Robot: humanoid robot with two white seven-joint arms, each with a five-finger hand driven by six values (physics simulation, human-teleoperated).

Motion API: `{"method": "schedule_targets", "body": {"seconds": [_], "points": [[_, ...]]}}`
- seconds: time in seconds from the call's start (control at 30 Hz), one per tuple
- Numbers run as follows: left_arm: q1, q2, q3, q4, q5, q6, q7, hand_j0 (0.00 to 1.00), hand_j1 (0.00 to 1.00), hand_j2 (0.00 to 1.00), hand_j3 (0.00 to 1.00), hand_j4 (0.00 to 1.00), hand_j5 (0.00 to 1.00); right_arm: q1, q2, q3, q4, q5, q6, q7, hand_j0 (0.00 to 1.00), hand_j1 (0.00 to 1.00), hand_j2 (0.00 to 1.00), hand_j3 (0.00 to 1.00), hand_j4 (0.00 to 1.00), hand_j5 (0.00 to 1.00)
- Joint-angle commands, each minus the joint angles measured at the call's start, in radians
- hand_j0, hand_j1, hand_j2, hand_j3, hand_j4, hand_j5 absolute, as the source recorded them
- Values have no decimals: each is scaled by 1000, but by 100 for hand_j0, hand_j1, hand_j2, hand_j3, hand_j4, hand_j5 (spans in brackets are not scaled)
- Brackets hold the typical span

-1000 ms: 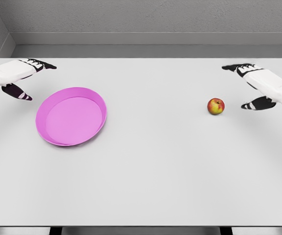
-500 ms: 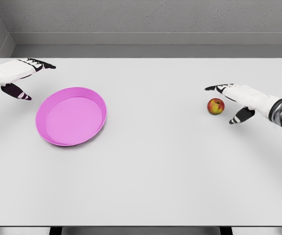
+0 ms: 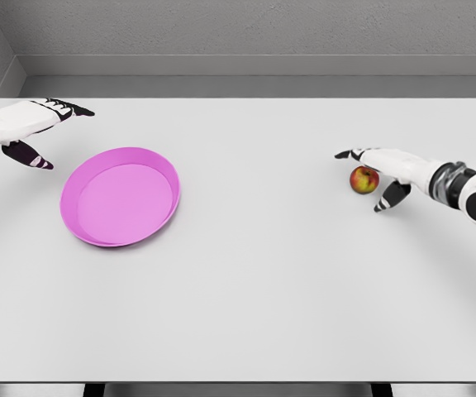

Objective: Put the apple on the plate with both arms

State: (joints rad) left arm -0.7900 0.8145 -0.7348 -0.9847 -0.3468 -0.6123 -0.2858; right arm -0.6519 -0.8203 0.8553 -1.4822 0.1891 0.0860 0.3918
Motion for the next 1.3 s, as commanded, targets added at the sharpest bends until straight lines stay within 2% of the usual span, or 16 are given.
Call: {"method": "schedule_targets", "body": {"seconds": [0.0,0.07,0.1,0.13,0.2,0.27,0.4,0.8,1.07,1.27], "points": [[0,0,2,0,6,1,1,100,100,100,100,100,100,0,4,8,11,0,0,-1,100,100,100,100,100,100],[0,0,2,0,6,1,1,100,100,100,100,100,100,0,4,8,11,0,0,-1,100,100,100,100,100,100],[0,0,2,0,6,1,1,100,100,100,100,100,100,0,4,7,11,0,0,-1,92,92,92,92,92,92],[0,0,2,0,6,1,1,100,100,100,100,100,100,0,4,7,8,0,-2,1,80,80,80,80,80,80],[0,2,2,0,6,1,1,100,100,100,100,100,100,-2,3,7,8,0,-8,1,64,64,64,64,64,64],[0,0,2,0,6,1,1,100,100,100,100,100,100,0,3,7,8,0,-9,1,57,57,57,57,57,57],[0,2,2,0,6,1,1,100,100,100,100,100,100,0,1,7,8,0,-9,2,57,57,57,57,57,57],[-2,2,2,0,6,1,1,100,100,100,100,100,100,-5,1,5,3,0,-8,4,48,48,48,48,48,48],[-2,2,2,0,6,1,1,100,100,100,100,100,100,-28,3,-2,-7,0,-6,29,48,48,48,48,48,48],[-2,2,2,0,6,1,1,100,100,100,100,100,100,-38,-10,-7,-46,0,-3,33,47,47,47,47,47,47]]}}
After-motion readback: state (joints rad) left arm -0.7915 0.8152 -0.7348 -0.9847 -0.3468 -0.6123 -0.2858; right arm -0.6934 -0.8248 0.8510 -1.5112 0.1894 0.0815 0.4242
